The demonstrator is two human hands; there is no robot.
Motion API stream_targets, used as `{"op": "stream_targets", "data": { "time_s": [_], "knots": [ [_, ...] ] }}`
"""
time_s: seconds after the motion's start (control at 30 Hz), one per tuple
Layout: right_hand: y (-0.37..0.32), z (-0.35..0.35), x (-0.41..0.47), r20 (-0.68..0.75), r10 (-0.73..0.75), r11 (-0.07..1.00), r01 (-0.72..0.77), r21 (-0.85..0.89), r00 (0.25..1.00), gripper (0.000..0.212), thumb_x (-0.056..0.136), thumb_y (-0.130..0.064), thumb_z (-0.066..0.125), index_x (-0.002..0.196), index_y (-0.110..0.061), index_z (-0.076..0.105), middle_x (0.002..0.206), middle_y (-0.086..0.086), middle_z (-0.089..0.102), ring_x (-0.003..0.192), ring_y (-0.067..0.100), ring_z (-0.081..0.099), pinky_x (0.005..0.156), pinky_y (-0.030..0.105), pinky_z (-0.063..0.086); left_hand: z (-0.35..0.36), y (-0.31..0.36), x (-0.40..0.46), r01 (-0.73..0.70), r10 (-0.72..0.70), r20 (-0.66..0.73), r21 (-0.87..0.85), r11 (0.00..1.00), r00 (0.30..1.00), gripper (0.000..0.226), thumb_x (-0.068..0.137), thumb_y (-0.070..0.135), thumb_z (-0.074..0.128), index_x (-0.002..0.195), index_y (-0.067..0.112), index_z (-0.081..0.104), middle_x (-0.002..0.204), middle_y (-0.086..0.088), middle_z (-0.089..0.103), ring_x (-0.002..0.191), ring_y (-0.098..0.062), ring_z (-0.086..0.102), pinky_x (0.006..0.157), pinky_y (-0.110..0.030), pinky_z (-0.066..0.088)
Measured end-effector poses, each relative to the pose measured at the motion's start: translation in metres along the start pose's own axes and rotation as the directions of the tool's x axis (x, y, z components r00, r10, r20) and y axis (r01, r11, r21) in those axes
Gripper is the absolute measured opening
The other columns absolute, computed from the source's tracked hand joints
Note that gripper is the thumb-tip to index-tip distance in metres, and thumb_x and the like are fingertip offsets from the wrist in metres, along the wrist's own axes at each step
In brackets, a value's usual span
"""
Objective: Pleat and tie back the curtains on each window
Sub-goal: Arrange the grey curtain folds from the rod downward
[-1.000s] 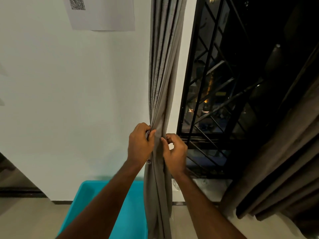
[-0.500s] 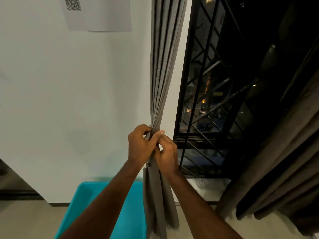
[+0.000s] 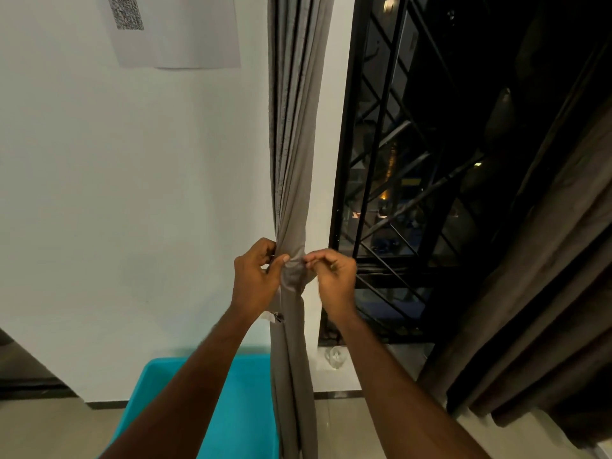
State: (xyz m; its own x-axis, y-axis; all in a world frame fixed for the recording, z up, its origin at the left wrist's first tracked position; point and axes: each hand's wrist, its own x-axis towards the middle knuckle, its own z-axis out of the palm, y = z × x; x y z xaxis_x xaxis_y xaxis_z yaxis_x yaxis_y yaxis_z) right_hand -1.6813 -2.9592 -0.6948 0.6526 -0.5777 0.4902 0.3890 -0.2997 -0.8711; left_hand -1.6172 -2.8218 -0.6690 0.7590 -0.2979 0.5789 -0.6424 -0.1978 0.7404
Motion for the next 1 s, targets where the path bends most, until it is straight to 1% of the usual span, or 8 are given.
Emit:
{"op": "stream_targets", "data": {
  "time_s": [0.13,0.23,0.33,0.43,0.5,0.7,0.87,1.0],
  "knots": [
    [0.002,-0.012,0.026,-0.027,0.119,0.992,-0.117,0.049,0.993,0.032,0.091,0.015,0.057,0.095,-0.012,0.073,0.092,0.005,0.074,0.087,0.018,0.069,0.078,0.026,0.056,-0.003,0.002,0.001,0.017,-0.016,0.066,-0.020,1.000,0.998,0.014,0.092,0.013,0.071,0.089,0.013,0.057,0.075,0.015,0.057,0.071,0.000,0.060,0.067,-0.005,0.045],
    [-0.006,-0.019,0.035,0.197,0.234,0.968,-0.247,0.047,0.952,0.032,0.093,0.015,0.055,0.112,-0.006,0.070,0.110,0.011,0.073,0.100,0.016,0.070,0.081,0.021,0.055,-0.008,0.000,0.005,0.078,-0.065,0.171,-0.071,0.994,0.983,0.010,0.093,0.017,0.070,0.092,0.015,0.061,0.079,0.013,0.065,0.075,-0.004,0.064,0.074,-0.014,0.053],
    [-0.010,-0.025,0.037,0.393,0.358,0.919,-0.393,0.011,0.847,0.029,0.098,0.007,0.051,0.118,-0.005,0.069,0.116,0.011,0.073,0.109,0.020,0.068,0.091,0.030,0.055,-0.015,0.006,0.007,0.149,-0.116,0.287,-0.097,0.984,0.951,0.021,0.095,0.014,0.067,0.084,0.027,0.054,0.067,0.025,0.063,0.069,0.000,0.063,0.074,-0.013,0.052],
    [-0.011,-0.033,0.037,0.503,0.400,0.906,-0.414,-0.089,0.766,0.029,0.099,0.001,0.050,0.117,-0.006,0.071,0.116,0.010,0.073,0.112,0.022,0.067,0.095,0.036,0.052,-0.019,0.009,0.010,0.173,-0.142,0.320,-0.072,0.982,0.937,0.028,0.096,0.015,0.065,0.079,0.029,0.048,0.062,0.030,0.058,0.064,0.004,0.060,0.069,-0.006,0.048],
    [-0.009,-0.038,0.038,0.548,0.386,0.919,-0.360,-0.160,0.742,0.025,0.098,0.004,0.052,0.112,-0.002,0.072,0.110,0.011,0.073,0.103,0.017,0.069,0.089,0.028,0.054,-0.021,0.008,0.011,0.177,-0.146,0.313,-0.074,0.981,0.938,0.029,0.095,0.013,0.067,0.077,0.027,0.048,0.059,0.027,0.057,0.061,0.003,0.059,0.067,-0.007,0.047],
    [-0.013,-0.042,0.058,0.442,0.359,0.876,-0.135,-0.462,0.822,0.027,0.103,-0.021,0.058,0.086,-0.004,0.068,0.070,-0.001,0.063,0.062,0.002,0.056,0.063,0.028,0.044,-0.024,0.006,0.021,0.171,-0.157,0.251,-0.037,0.985,0.955,0.017,0.085,0.020,0.080,0.094,0.015,0.066,0.059,0.012,0.065,0.056,-0.005,0.061,0.065,-0.015,0.051],
    [-0.046,-0.032,0.081,0.437,0.321,0.813,-0.008,-0.582,0.840,0.029,0.104,-0.021,0.049,0.081,-0.015,0.065,0.073,0.003,0.070,0.061,0.014,0.071,0.063,0.035,0.054,-0.016,0.013,0.033,0.097,-0.148,0.195,0.247,0.964,0.970,0.022,0.089,0.034,0.074,0.093,0.019,0.059,0.082,-0.006,0.069,0.073,-0.021,0.067,0.074,-0.032,0.057],
    [-0.057,-0.022,0.082,0.319,0.354,0.842,-0.151,-0.518,0.879,0.039,0.104,-0.027,0.054,0.068,-0.013,0.055,0.060,0.003,0.056,0.048,0.022,0.061,0.053,0.032,0.049,-0.015,0.020,0.041,0.253,-0.305,0.053,0.430,0.867,0.951,0.047,0.083,0.051,0.077,0.084,0.009,0.055,0.076,-0.001,0.059,0.071,-0.017,0.059,0.063,-0.027,0.041]
  ]
}}
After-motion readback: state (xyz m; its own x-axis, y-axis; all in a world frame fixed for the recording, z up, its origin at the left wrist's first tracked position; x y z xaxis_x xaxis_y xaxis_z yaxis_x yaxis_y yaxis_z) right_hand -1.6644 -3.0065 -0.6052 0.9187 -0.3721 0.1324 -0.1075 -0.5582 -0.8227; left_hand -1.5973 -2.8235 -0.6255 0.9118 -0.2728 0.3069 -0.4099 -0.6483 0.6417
